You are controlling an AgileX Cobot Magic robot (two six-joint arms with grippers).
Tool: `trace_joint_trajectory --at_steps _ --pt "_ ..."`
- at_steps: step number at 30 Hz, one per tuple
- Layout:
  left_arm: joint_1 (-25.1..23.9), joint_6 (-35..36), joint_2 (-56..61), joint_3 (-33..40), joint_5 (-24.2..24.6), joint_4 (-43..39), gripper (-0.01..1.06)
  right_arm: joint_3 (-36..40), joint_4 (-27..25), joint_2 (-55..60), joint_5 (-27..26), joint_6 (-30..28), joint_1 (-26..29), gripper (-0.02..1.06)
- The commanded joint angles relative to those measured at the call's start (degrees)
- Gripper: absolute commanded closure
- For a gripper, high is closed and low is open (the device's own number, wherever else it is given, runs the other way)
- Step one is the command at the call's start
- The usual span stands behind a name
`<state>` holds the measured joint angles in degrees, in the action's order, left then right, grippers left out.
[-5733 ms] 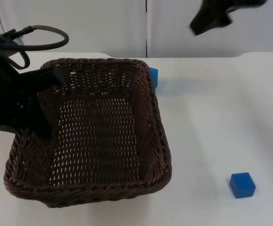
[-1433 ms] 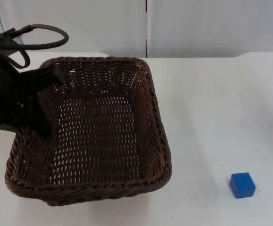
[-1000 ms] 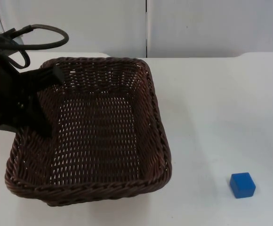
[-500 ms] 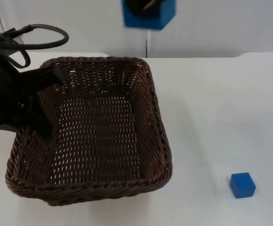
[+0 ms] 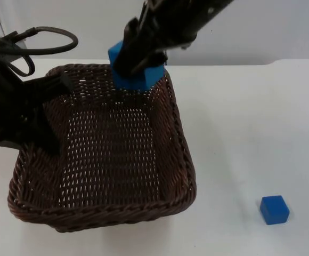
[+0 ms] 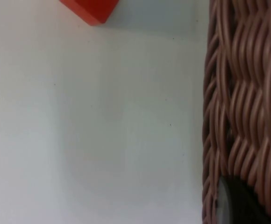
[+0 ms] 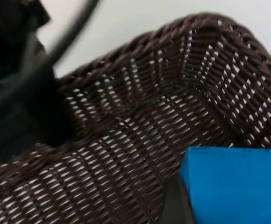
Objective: Pick up the basket with the left hand and place the largest block into the basket with the right hand.
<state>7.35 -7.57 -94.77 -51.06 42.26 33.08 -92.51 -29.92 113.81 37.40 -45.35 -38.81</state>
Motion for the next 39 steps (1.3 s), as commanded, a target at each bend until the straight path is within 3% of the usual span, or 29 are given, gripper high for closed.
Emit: trace_joint_trajectory --at_steps 1,11,17,19,22,23,26,27,30,39 --pt "0.03 -0.08 0.76 0.05 -0.53 2.06 1.05 0.11 -1.27 1.02 -2.19 -0.07 -0.38 1.05" --pt "0.03 -0.08 0.76 0.05 -0.79 2.51 1.05 0.11 -6.7 6.45 -5.48 -2.2 -0.38 1.05" --pt "0.03 -0.08 0.76 0.05 -1.0 2.77 1.05 0.11 -6.7 7.65 -5.68 -2.2 -0.38 1.03" --pt "0.03 -0.08 0.76 0.05 -1.0 2.77 1.05 0.11 -6.59 7.88 -5.68 -2.2 -0.38 0.96" --pt "0.03 -0.08 0.76 0.05 -1.0 2.77 1.05 0.11 -6.37 7.98 -5.23 -2.2 -0.38 0.7" --pt "0.03 -0.08 0.76 0.05 -1.0 2.77 1.05 0.11 -6.37 7.98 -5.23 -2.2 -0.38 0.7" --pt "0.03 -0.08 0.76 0.05 -0.98 2.88 1.05 0.11 -6.37 7.98 -5.23 -2.2 -0.38 0.49" --pt "0.03 -0.08 0.76 0.05 -0.98 2.88 1.05 0.11 -6.37 7.98 -5.23 -2.2 -0.38 0.49" --pt "0.03 -0.08 0.76 0.05 -0.98 2.88 1.05 0.11 -6.37 7.98 -5.23 -2.04 -0.38 0.35" --pt "0.03 -0.08 0.76 0.05 -0.98 2.88 1.05 0.11 -6.37 7.74 -5.45 -1.36 -0.38 0.33"
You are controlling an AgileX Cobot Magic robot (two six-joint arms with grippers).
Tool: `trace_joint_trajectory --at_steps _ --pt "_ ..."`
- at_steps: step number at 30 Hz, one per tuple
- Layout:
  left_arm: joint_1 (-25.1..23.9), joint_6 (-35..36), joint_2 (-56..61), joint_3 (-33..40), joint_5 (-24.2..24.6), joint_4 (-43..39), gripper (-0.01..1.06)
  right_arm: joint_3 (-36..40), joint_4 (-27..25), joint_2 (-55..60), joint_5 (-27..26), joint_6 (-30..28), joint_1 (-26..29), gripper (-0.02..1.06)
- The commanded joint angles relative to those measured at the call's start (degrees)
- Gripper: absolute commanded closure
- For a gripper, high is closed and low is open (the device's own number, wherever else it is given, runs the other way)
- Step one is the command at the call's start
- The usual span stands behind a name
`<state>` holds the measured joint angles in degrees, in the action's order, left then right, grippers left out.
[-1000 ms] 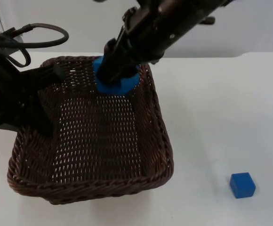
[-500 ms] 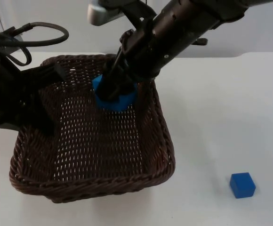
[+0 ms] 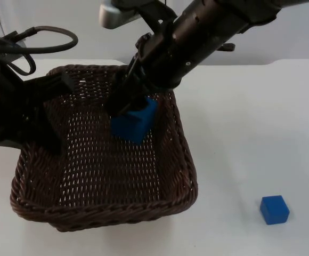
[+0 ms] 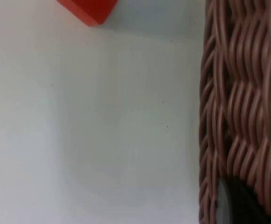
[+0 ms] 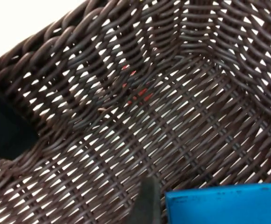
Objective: Pick up the basket with the left hand and place the largest block into the basket with the right hand.
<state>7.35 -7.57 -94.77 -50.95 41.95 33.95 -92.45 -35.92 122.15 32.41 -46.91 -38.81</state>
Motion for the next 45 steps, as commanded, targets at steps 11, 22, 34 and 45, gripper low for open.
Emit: trace_joint_trajectory --at_steps 11,22,34,45 --pt "0.03 -0.08 0.76 -0.06 -0.67 2.0 1.05 0.05 9.81 -11.29 4.13 5.81 -0.28 0.33" --pt "0.03 -0.08 0.76 -0.06 -0.67 1.86 1.05 0.05 19.28 -21.7 12.72 15.87 -0.28 0.33" --pt "0.03 -0.2 0.76 -0.06 -0.67 1.97 1.05 2.13 19.39 -29.28 17.76 22.04 -0.28 0.33" --pt "2.84 -8.01 -0.16 -0.31 -1.02 8.26 1.05 24.17 19.27 -48.59 7.11 25.21 -0.28 0.33"
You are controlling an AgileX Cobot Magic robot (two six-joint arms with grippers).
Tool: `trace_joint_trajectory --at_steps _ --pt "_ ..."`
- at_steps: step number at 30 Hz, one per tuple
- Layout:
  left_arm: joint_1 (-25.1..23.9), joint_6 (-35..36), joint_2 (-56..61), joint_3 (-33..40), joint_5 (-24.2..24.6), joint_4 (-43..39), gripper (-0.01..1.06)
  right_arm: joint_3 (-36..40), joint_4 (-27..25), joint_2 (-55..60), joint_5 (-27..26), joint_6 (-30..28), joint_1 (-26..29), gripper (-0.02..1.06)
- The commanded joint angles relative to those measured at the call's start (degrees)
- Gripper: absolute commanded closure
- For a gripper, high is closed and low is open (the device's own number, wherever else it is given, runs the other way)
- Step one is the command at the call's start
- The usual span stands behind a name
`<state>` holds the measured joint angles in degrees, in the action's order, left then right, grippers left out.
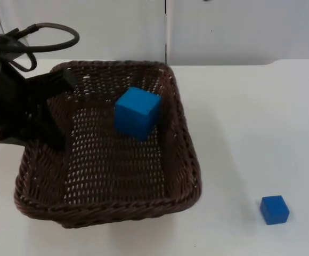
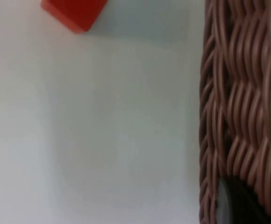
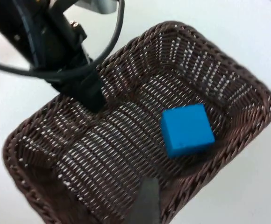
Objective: Pick up the basket with the left hand and place the largest block into the basket with the right hand.
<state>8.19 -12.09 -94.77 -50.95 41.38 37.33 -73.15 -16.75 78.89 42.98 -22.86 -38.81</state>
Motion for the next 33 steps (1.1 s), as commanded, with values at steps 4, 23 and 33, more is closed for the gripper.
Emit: trace_joint_trajectory --at_steps 4,23,33 --pt "5.18 -5.56 -2.73 -1.23 -2.0 7.35 1.05 12.1 0.11 -12.95 -6.83 3.6 -0.28 0.33" --pt "10.65 -6.22 -21.56 -13.3 -6.16 9.19 1.05 28.35 0.21 -40.27 -7.45 5.46 -0.28 0.33" --pt "10.65 -6.47 -24.16 -14.02 -7.67 8.68 1.05 30.92 0.43 -40.74 -6.95 5.46 -0.28 0.33"
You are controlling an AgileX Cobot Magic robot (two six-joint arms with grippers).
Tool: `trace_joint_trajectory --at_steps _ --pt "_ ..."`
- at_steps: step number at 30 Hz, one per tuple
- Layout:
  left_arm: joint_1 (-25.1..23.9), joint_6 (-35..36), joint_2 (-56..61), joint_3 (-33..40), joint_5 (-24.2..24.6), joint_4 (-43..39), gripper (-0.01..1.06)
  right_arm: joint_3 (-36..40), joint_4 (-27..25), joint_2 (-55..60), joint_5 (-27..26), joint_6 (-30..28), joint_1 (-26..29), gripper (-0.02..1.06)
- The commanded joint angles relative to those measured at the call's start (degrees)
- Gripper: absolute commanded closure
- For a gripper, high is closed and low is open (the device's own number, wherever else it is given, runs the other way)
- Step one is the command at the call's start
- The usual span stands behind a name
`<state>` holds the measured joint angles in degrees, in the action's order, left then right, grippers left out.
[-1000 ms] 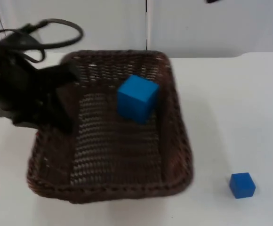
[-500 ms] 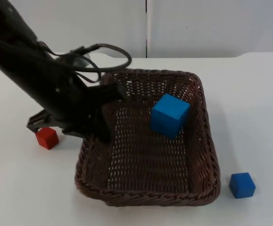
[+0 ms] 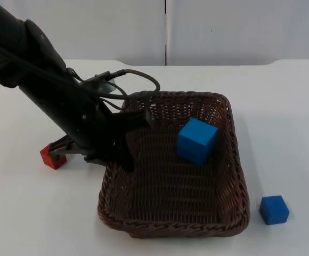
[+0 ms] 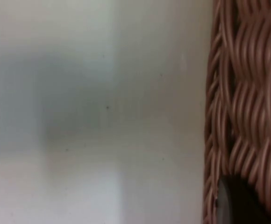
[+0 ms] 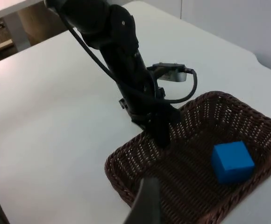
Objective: Pick up the basket with the left hand and place the largest block into the basket with the right hand.
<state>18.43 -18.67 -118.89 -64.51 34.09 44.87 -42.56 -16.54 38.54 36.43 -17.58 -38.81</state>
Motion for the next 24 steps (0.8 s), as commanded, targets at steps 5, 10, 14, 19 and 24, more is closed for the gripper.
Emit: trace_joint_trajectory --at_steps 5,10,14,19,24 --pt "0.32 0.11 -0.03 -0.45 -0.38 1.15 1.05 0.32 1.47 -0.39 -0.49 0.18 -0.28 0.33" --pt "0.31 0.11 -0.03 -0.45 -0.38 1.25 1.05 0.32 1.48 -0.39 -0.49 0.18 -0.28 0.33" --pt "0.31 0.11 -0.03 -0.45 -0.85 1.25 1.05 0.32 1.48 -0.39 -0.49 0.18 -0.28 0.33" --pt "0.31 0.11 -0.03 -0.45 -1.57 1.25 1.0 0.32 1.48 -0.39 -0.49 0.18 -0.28 0.33" --pt "0.31 0.11 -0.03 -0.45 -1.45 1.61 0.61 0.32 1.91 -0.39 -0.49 0.06 -0.28 0.33"
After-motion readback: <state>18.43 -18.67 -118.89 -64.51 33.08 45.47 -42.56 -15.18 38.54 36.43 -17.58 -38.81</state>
